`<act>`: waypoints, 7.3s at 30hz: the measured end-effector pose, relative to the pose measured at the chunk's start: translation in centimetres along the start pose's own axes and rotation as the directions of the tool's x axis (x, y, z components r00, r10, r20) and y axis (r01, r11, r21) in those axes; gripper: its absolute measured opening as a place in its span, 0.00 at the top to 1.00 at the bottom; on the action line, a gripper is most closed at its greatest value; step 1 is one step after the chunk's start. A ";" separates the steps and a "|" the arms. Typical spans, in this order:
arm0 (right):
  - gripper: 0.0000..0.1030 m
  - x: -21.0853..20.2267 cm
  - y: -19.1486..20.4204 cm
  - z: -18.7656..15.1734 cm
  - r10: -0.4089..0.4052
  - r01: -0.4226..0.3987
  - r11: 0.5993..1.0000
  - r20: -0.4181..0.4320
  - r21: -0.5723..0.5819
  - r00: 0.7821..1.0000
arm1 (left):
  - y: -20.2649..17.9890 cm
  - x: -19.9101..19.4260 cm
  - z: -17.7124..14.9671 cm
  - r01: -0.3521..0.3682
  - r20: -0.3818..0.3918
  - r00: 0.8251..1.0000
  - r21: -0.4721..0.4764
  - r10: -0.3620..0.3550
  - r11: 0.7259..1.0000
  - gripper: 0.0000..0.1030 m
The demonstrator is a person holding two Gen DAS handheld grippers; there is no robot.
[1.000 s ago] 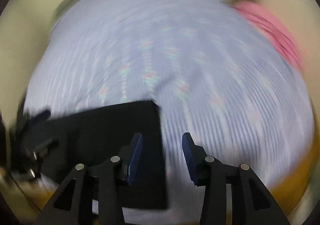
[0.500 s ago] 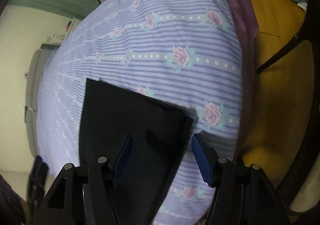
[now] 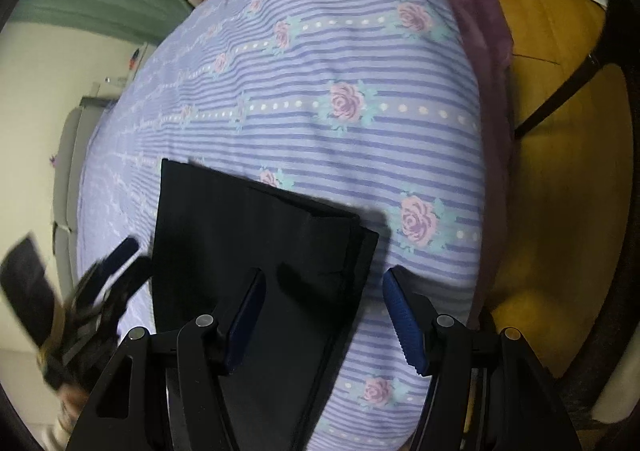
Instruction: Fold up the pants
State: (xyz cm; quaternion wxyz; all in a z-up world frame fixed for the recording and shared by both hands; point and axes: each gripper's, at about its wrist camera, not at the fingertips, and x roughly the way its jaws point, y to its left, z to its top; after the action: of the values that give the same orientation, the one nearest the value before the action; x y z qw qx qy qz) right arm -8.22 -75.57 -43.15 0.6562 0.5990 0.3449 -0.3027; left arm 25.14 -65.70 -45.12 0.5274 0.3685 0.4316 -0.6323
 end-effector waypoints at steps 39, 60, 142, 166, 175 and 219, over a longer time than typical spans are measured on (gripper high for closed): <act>0.87 -13.8 13.9 -16.4 0.346 -0.215 0.780 0.119 -0.588 0.931 | -1.7 -20.4 -9.3 0.177 0.078 0.975 0.302 -0.209 0.937 0.81; 0.87 -2.8 19.7 -51.7 0.196 -0.217 0.444 -0.142 -0.869 0.970 | 1.1 -22.5 -46.3 -0.004 0.035 0.999 0.048 0.002 0.999 0.81; 0.93 14.7 33.9 -60.3 -0.839 -0.867 -0.497 -0.278 0.040 0.468 | -18.8 -15.5 -56.7 0.041 -0.422 0.697 -0.783 0.580 -0.620 0.89; 0.42 7.2 43.3 -75.3 -0.696 -0.720 -0.686 -0.382 0.103 0.608 | -21.5 -29.6 -73.1 0.125 -0.507 0.581 -0.717 0.636 -0.686 0.32; 0.42 10.1 40.9 -88.6 -0.760 -0.753 -0.640 -0.269 0.150 0.592 | -19.8 -28.3 -82.6 0.215 -0.432 0.704 -0.627 0.564 -0.748 0.32; 0.80 -2.7 43.7 -77.7 -0.829 -0.725 -0.558 -0.242 0.405 0.504 | -22.9 -36.0 -67.7 -0.029 -0.530 0.347 -0.831 0.774 -0.556 0.64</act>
State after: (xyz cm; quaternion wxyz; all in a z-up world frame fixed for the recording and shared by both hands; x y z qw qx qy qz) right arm 18.59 6.06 -19.18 -0.3376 0.4299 -0.3890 -0.7415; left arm 9.51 11.77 -32.50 0.9068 -0.1783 0.3011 0.2350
